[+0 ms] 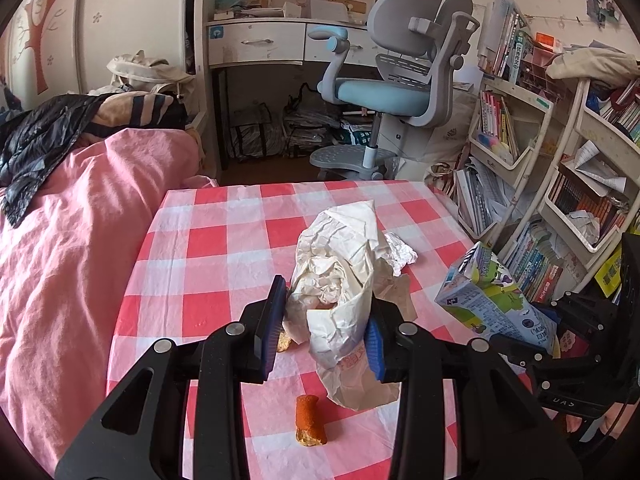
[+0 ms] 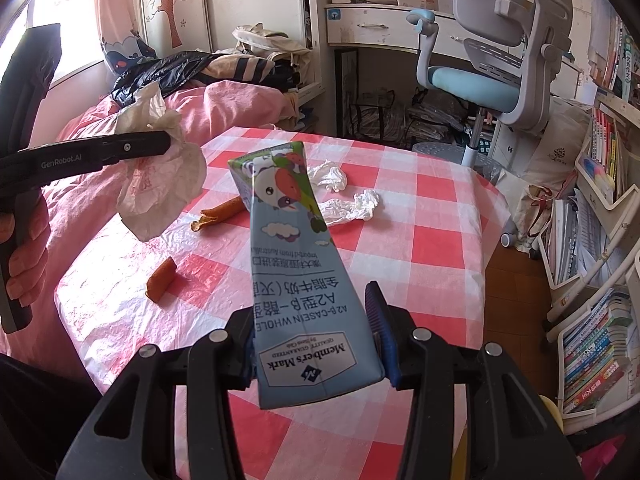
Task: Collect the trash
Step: 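Lift the carton and wrapper above the table with both tools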
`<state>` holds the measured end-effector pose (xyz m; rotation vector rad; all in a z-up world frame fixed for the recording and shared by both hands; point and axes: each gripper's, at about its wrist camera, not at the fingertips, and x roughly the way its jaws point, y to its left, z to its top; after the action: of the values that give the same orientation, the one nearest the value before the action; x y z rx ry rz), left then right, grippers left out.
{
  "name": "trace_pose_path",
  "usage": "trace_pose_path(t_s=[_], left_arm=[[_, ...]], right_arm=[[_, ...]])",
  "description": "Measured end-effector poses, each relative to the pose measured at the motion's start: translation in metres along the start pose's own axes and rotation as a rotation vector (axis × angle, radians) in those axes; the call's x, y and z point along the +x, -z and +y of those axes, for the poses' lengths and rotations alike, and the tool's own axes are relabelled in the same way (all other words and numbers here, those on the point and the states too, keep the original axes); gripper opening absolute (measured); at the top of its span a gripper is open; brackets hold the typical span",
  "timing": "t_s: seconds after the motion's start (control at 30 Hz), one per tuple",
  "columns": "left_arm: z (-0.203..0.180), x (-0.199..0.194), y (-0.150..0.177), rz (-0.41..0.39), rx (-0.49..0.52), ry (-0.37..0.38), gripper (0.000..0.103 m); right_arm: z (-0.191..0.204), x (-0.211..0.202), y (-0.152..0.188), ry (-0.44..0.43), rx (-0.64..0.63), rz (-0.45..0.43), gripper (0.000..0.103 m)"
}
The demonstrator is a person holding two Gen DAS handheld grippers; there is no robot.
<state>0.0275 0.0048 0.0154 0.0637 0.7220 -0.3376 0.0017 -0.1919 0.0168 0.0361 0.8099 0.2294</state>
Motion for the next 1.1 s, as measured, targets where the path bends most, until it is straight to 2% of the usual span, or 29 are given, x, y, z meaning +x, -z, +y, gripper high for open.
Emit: trace_pose_path(t_s=[1.1], left_arm=[[-0.033,0.01,0.005,0.008,0.093,0.009,0.034]], right_arm=[[-0.003,-0.003,0.002,-0.007,-0.001,-0.009,0.046]])
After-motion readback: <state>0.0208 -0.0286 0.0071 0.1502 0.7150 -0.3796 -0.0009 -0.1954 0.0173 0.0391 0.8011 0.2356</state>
